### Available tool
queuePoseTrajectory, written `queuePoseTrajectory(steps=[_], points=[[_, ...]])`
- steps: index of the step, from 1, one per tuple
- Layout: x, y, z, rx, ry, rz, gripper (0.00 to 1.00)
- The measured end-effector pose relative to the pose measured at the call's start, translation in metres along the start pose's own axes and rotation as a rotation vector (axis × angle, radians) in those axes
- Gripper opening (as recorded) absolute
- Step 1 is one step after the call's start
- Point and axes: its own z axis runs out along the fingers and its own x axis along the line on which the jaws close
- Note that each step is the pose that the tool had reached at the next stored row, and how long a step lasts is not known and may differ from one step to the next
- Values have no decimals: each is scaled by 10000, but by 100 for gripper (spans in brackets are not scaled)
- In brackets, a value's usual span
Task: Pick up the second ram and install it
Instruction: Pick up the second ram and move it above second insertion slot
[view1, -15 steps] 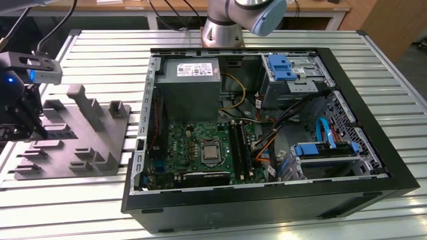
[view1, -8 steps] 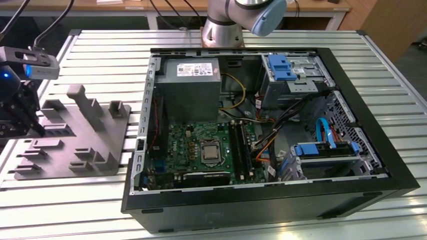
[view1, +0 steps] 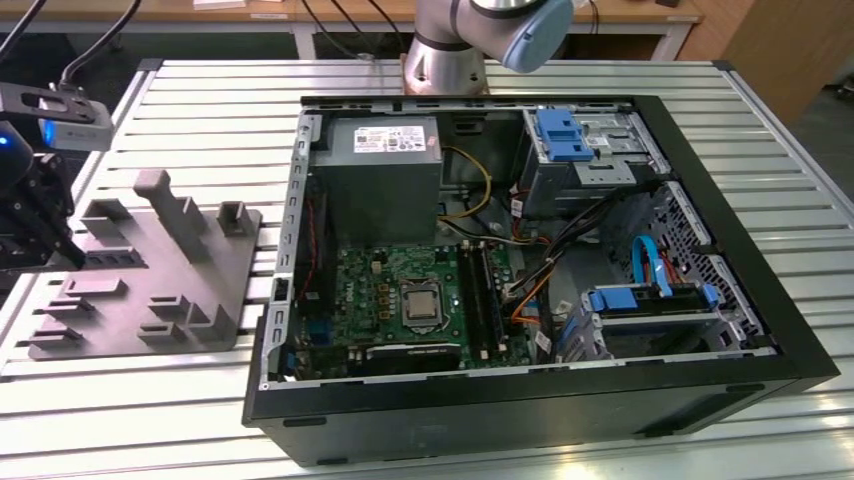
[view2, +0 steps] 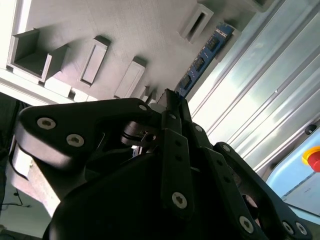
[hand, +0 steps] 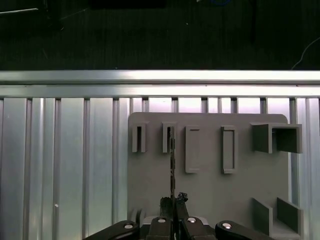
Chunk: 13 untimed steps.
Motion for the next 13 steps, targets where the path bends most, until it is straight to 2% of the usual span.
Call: queuePoseTrajectory(steps=[13], points=[[0, 4, -137, -1, 0, 0, 14]])
